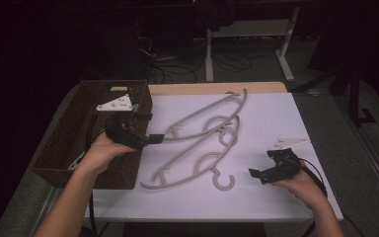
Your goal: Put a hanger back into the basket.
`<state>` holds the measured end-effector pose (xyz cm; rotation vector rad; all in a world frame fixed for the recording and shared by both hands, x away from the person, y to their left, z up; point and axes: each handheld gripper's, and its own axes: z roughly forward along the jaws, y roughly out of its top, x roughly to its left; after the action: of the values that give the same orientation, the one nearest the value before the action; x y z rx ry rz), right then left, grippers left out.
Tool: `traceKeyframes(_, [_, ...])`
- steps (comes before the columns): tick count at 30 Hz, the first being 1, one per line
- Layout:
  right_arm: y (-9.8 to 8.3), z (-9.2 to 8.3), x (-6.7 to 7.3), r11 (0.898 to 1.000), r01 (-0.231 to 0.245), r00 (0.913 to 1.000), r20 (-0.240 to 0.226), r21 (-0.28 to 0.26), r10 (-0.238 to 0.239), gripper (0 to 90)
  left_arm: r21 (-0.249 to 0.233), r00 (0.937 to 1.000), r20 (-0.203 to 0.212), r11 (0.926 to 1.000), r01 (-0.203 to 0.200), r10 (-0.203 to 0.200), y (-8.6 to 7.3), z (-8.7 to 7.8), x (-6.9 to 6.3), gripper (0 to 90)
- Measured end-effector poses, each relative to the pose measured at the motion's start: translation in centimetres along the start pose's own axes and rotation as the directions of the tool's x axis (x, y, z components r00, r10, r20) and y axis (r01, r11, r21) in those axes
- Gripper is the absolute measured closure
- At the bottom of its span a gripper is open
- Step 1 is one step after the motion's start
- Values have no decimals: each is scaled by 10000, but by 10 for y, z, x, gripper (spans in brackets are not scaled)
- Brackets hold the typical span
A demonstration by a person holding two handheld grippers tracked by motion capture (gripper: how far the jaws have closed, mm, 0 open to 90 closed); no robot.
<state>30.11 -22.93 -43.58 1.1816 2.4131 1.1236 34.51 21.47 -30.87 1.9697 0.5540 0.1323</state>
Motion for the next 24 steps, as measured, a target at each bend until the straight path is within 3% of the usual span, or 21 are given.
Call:
traceKeyframes(11, [0, 2, 2, 10000, 71, 9999, -73, 51, -70, 0, 344, 9987, 472, 9992, -188, 172, -12, 37, -20, 8])
traceKeyframes(24, [2, 5, 4, 9999, 93, 9999, -142, 112, -91, 0, 854, 9982, 474, 9956, -394, 354, -46, 70, -31, 9])
